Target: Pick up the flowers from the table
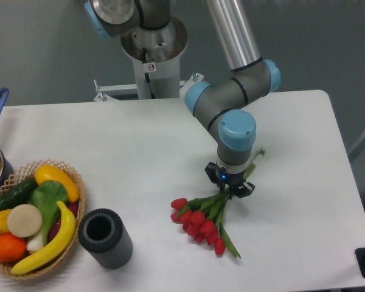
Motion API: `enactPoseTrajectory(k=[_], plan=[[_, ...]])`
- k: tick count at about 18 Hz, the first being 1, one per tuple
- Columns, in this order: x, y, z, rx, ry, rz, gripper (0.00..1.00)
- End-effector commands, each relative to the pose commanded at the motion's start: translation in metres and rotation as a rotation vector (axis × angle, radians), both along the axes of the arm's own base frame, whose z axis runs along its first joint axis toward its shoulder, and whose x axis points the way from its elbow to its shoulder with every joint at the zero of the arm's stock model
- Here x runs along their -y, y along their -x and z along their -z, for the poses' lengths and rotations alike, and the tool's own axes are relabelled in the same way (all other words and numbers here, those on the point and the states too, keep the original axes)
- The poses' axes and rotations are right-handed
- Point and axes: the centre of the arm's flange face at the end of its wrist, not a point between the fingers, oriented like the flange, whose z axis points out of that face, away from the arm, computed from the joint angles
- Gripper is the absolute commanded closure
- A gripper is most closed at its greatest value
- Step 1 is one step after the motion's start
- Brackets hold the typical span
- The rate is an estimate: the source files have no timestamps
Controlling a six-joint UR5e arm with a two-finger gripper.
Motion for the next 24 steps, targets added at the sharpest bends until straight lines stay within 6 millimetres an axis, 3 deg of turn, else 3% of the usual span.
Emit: enactPoseTrajectory(k=[4, 8, 15, 20, 24], plan=[[-0.001, 0.007, -0.019, -0.014, -0.042, -0.046, 1.00], [0.002, 0.026, -0.067, -0.030, -0.144, -0.116, 1.00], [-0.007, 0.067, -0.139, 0.009, -0.094, -0.129, 1.00], [-0.007, 0.082, -0.164, 0.031, 0.000, -0.122, 1.00], [0.005, 0.090, -0.173, 0.055, 0.019, -0.093, 1.00]])
